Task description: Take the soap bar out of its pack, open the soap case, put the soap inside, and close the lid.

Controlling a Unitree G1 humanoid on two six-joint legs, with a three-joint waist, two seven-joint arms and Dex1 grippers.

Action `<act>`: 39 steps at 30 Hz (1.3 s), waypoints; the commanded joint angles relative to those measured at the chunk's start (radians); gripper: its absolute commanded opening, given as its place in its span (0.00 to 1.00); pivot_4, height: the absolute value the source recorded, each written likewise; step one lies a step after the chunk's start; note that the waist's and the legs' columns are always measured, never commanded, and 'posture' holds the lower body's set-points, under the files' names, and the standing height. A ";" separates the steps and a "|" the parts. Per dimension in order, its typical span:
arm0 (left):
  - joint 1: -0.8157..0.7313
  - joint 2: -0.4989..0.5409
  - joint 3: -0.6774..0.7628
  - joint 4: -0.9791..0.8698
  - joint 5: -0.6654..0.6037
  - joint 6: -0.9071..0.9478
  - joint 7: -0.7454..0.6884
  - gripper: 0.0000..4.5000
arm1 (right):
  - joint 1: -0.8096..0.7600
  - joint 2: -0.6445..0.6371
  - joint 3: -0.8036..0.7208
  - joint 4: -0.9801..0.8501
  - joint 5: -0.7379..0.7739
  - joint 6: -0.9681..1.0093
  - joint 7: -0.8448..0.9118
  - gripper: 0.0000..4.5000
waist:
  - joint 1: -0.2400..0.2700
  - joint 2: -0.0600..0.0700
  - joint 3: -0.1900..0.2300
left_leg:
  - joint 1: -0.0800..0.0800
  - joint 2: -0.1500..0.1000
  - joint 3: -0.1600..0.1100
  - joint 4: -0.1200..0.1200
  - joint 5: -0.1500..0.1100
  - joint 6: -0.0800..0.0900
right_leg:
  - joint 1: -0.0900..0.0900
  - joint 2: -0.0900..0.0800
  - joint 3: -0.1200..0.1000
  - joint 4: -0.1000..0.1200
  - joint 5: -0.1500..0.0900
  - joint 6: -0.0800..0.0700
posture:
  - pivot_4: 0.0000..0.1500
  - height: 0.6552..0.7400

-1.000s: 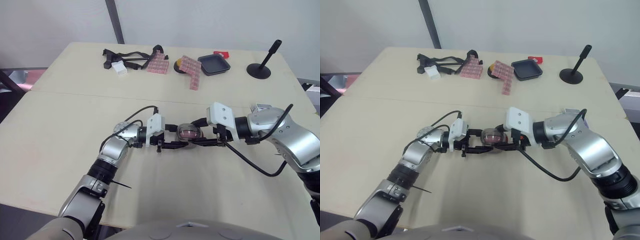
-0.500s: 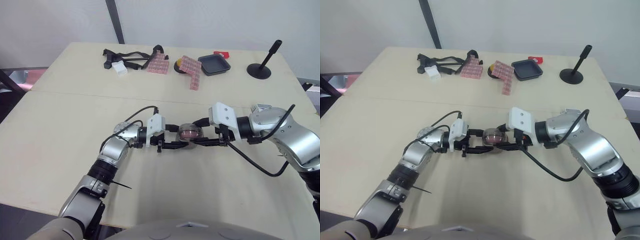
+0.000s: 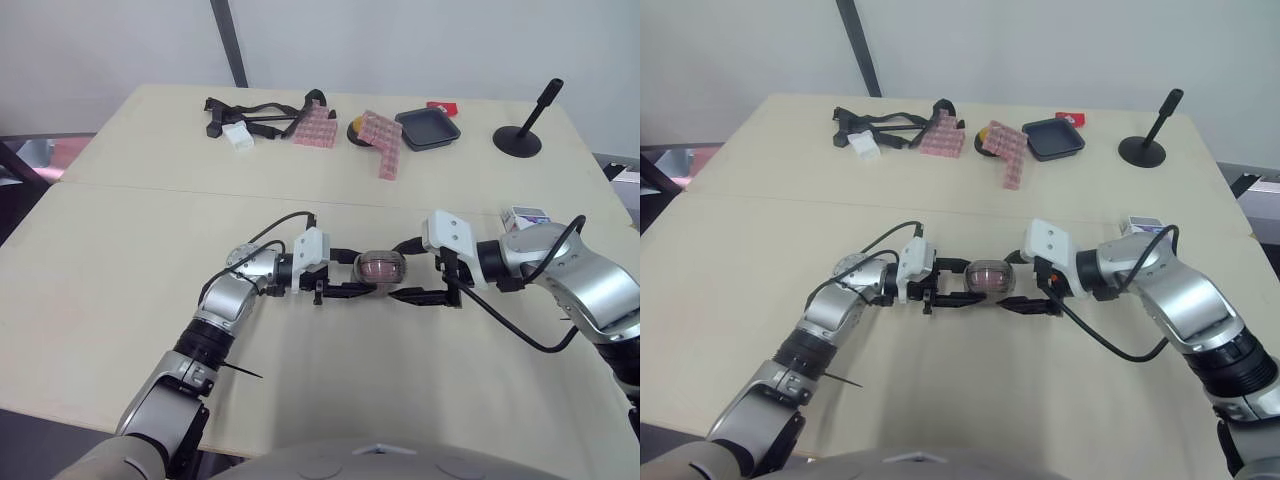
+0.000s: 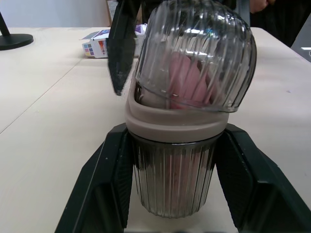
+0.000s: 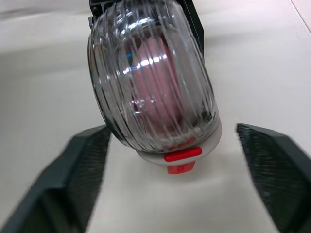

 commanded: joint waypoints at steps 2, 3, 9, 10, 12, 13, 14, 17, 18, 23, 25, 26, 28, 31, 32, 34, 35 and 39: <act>-0.006 0.002 0.009 -0.023 0.000 -0.006 0.007 0.43 | -0.003 -0.013 -0.017 -0.028 -0.007 -0.006 0.004 0.98 | 0.001 0.000 0.000 | 0.000 0.000 0.000 0.000 0.000 0.000 | 0.000 0.000 0.000 0.000 0.000 0.000 | 1.00 1.00; -0.006 0.001 0.009 -0.023 0.000 -0.005 0.008 0.43 | 0.000 -0.014 -0.017 -0.029 -0.011 -0.006 0.002 0.98 | 0.001 0.000 0.000 | 0.000 0.000 0.000 0.000 0.000 0.000 | 0.000 0.000 0.000 0.000 0.000 0.000 | 1.00 1.00; -0.004 0.000 0.010 -0.022 0.000 -0.004 0.012 0.43 | 0.074 -0.019 -0.023 -0.047 -0.050 -0.047 -0.028 0.98 | 0.003 0.000 0.000 | 0.000 0.000 0.000 0.000 0.000 0.000 | 0.000 0.000 0.000 -0.001 0.000 0.000 | 1.00 1.00; -0.002 0.000 0.011 -0.022 0.000 -0.003 0.015 0.43 | 0.101 -0.017 -0.029 -0.050 -0.069 -0.073 -0.044 0.98 | 0.003 0.000 0.000 | -0.001 0.000 0.000 0.000 0.000 0.000 | 0.000 0.000 0.000 -0.001 0.000 0.000 | 1.00 1.00; 0.001 0.000 0.013 -0.021 -0.001 0.000 0.021 0.43 | 0.151 -0.005 -0.051 -0.041 -0.082 -0.124 -0.060 0.98 | 0.003 0.000 0.000 | -0.001 0.000 0.000 0.000 0.000 0.000 | 0.000 0.000 0.000 -0.001 0.000 0.000 | 1.00 1.00; 0.002 0.001 0.015 -0.021 -0.002 0.002 0.022 0.43 | 0.172 -0.002 -0.064 -0.033 -0.082 -0.146 -0.061 0.98 | 0.003 0.000 0.000 | -0.001 0.000 0.000 0.000 0.000 0.000 | 0.000 0.000 0.000 -0.001 0.000 0.000 | 1.00 1.00; 0.003 0.002 0.017 -0.022 -0.007 0.014 0.023 0.43 | 0.194 -0.008 -0.073 -0.024 -0.092 -0.158 -0.068 0.98 | 0.003 0.000 0.000 | -0.001 0.000 0.000 0.000 0.000 0.000 | 0.000 0.000 0.000 -0.001 0.000 0.000 | 1.00 1.00; 0.004 0.008 0.023 -0.041 -0.042 0.103 0.019 0.43 | 0.255 -0.017 -0.104 -0.007 -0.111 -0.195 -0.088 0.98 | 0.001 0.000 0.000 | -0.001 0.000 0.000 0.000 0.000 0.000 | 0.000 -0.001 0.000 -0.001 0.000 0.000 | 1.00 1.00; 0.001 0.012 0.026 -0.056 -0.071 0.178 0.017 0.43 | 0.274 -0.009 -0.117 -0.006 -0.105 -0.194 -0.096 0.98 | 0.000 0.000 0.000 | 0.000 0.000 0.000 0.000 0.000 0.000 | 0.000 -0.001 0.000 -0.001 0.000 0.000 | 1.00 1.00; -0.027 0.046 0.038 -0.125 -0.188 0.515 0.005 0.43 | 0.326 0.023 -0.149 -0.007 -0.106 -0.190 -0.148 0.98 | -0.002 0.000 0.000 | 0.000 0.000 0.000 -0.001 0.000 0.000 | 0.000 0.000 0.000 -0.001 0.000 0.000 | 1.00 1.00; -0.041 0.053 0.047 -0.133 -0.214 0.594 0.018 0.43 | 0.332 0.045 -0.164 -0.003 -0.106 -0.181 -0.184 0.98 | -0.002 0.000 0.000 | 0.000 0.000 0.000 -0.001 0.000 0.000 | 0.000 0.000 0.000 -0.001 0.000 0.000 | 1.00 1.00; -0.052 0.052 0.054 -0.126 -0.219 0.621 0.030 0.66 | 0.334 0.056 -0.171 -0.003 -0.104 -0.176 -0.200 1.00 | -0.002 0.000 0.000 | 0.000 0.000 0.000 -0.001 0.000 0.000 | 0.000 0.000 0.000 -0.002 0.000 0.000 | 1.00 1.00; -0.066 0.051 0.065 -0.118 -0.222 0.650 0.045 0.80 | 0.337 0.068 -0.178 -0.004 -0.103 -0.171 -0.217 1.00 | -0.001 0.000 0.000 | 0.000 0.000 0.000 -0.001 0.000 0.000 | 0.000 -0.001 0.000 -0.002 0.000 0.000 | 1.00 1.00; -0.089 0.054 0.073 -0.095 -0.201 0.647 0.058 1.00 | 0.346 0.091 -0.199 -0.012 -0.090 -0.164 -0.246 1.00 | -0.001 0.000 0.000 | -0.001 0.000 0.000 -0.001 0.000 0.000 | 0.000 0.000 0.000 -0.002 0.000 0.000 | 1.00 1.00; -0.097 0.062 0.071 -0.088 -0.189 0.637 0.055 1.00 | 0.348 0.106 -0.215 -0.012 -0.088 -0.164 -0.267 1.00 | -0.001 0.000 0.000 | -0.001 0.000 0.000 -0.001 0.000 0.000 | 0.000 0.000 0.000 -0.003 0.000 0.000 | 1.00 1.00; -0.103 0.080 0.067 -0.082 -0.165 0.601 0.048 1.00 | 0.355 0.127 -0.243 -0.010 -0.085 -0.172 -0.293 1.00 | -0.002 0.000 0.000 | -0.001 0.000 0.000 -0.001 0.000 0.000 | 0.000 0.000 0.000 -0.003 0.000 0.000 | 1.00 1.00; -0.104 0.092 0.066 -0.081 -0.148 0.575 0.048 1.00 | 0.362 0.137 -0.259 -0.009 -0.085 -0.175 -0.306 1.00 | -0.002 0.000 0.000 | -0.001 0.000 0.000 -0.002 0.000 0.000 | 0.000 0.000 0.000 -0.003 0.000 0.000 | 1.00 1.00; -0.095 0.141 0.073 -0.100 -0.083 0.461 0.065 1.00 | 0.394 0.183 -0.312 -0.012 -0.093 -0.197 -0.365 1.00 | -0.001 0.000 0.000 | -0.001 0.000 0.000 -0.002 0.000 0.000 | 0.000 0.000 -0.001 -0.004 0.000 0.000 | 1.00 1.00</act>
